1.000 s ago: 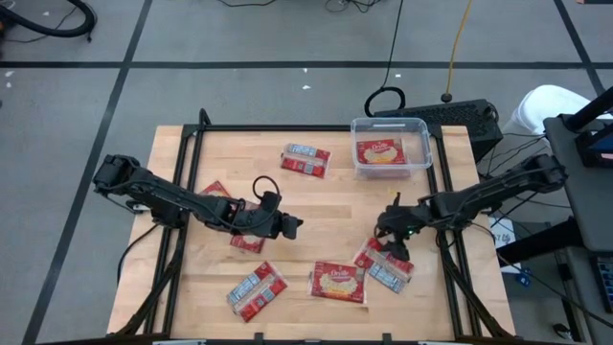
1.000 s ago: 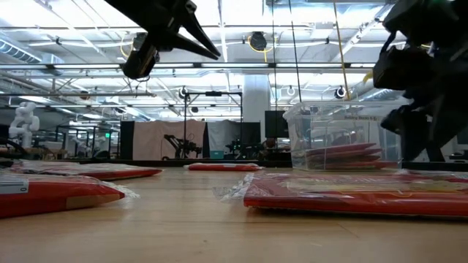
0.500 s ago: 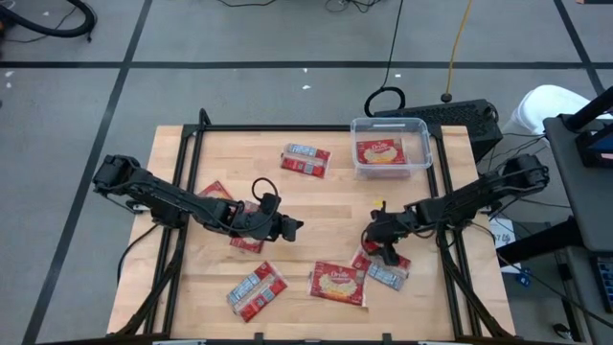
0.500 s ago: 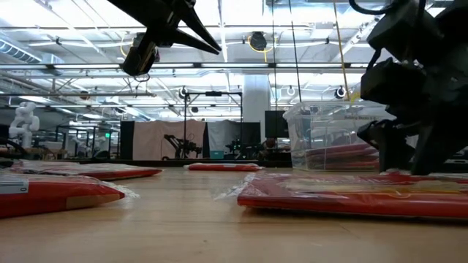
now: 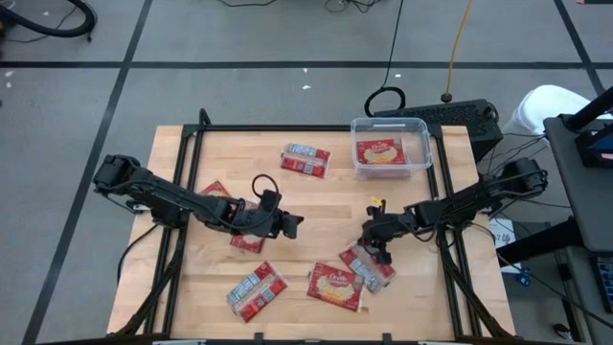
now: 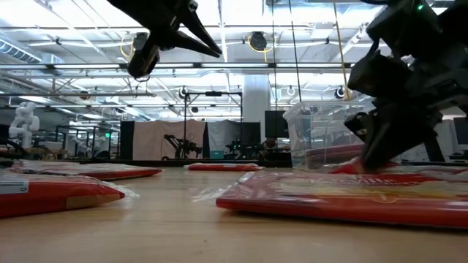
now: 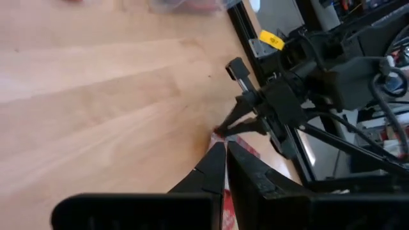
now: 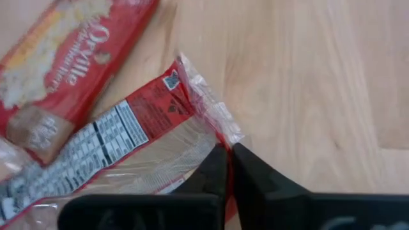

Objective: Sort popcorn bags into baskets
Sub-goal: Put the popcorn bag into the transparent container

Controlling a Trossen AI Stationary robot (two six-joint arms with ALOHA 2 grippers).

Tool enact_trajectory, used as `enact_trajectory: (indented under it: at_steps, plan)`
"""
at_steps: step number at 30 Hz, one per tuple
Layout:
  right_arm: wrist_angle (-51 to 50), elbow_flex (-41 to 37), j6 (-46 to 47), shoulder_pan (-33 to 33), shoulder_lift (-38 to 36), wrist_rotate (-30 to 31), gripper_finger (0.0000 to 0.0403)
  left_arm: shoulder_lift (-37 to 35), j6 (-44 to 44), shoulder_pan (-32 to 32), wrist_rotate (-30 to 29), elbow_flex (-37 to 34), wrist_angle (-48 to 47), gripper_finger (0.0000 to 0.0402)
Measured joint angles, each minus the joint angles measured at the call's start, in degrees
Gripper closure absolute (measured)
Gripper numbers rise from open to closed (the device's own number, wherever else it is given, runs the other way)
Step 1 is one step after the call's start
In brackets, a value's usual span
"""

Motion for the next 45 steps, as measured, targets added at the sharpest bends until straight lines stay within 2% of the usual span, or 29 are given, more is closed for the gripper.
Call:
enact_trajectory:
  at_steps: [6, 9, 12, 17, 21, 23, 26, 28, 31, 34, 37, 38, 41, 45]
  plan:
    - [0.24, 2.09, 0.5, -0.92, -0.61, 1.09, 0.0402, 3.42, 8.69, 1.08, -0.91, 0.07, 3.33, 0.038]
    - [0.51, 2.99, 0.48, -2.06, -1.17, 1.05, 0.0402, 7.99, 15.26, 1.35, -0.55, 0.11, 13.3, 0.0366]
    - [0.73, 3.72, 0.44, -2.96, -2.01, 0.86, 0.0402, 13.22, 18.61, 1.31, -0.34, 1.63, 18.73, 0.0324]
    - [-0.53, 3.69, 0.32, -4.24, -3.89, 0.83, 0.0403, 21.8, 18.35, 1.33, 1.53, 7.81, 16.1, 0.0218]
    - [-0.82, 3.7, -0.46, -4.83, -4.91, 0.79, 0.0403, 28.02, 18.06, 1.67, 6.18, 12.69, 16.22, 0.0144]
    - [-0.39, 3.7, -0.46, -5.08, -5.0, 0.73, 0.0403, 30.38, 17.12, 1.68, 7.92, 14.27, 16.62, 0.0122]
    - [-0.54, 3.7, -0.46, -5.21, -4.99, 0.68, 0.0403, 33.4, 14.84, 1.68, 9.27, 15.8, 18.98, 0.0112]
    - [-0.36, 3.7, -0.46, -5.21, -5.0, 0.68, 0.0403, 34.33, 13.09, 1.68, 9.79, 15.88, 20.1, 0.0122]
    - [-0.33, 3.7, -0.44, -5.2, -5.16, 0.66, 0.0403, 34.84, 13.0, 1.68, 10.59, 15.9, 21.12, 0.0168]
    - [-0.35, 3.7, -0.46, -5.19, -6.44, 0.54, 0.0403, 34.79, 17.07, 1.75, 12.0, 15.89, 22.38, 0.0251]
    - [-0.65, 3.67, -1.12, -5.19, -8.46, 0.39, 0.0403, 34.58, 19.44, 2.24, 14.97, 15.87, 22.87, 0.0356]
    - [-0.63, 3.67, -1.52, -5.21, -9.08, 0.43, 0.0403, 34.54, 19.19, 2.49, 15.67, 15.87, 22.88, 0.0377]
    - [-1.69, 3.62, -1.97, -5.25, -11.57, 0.62, 0.0401, 34.33, 18.44, 2.94, 15.6, 16.28, 22.84, 0.0383]
    - [-2.01, 3.63, 0.42, -5.96, -16.84, 0.89, 0.0382, 30.57, 24.82, 3.42, 14.3, 16.36, 19.4, 0.0394]
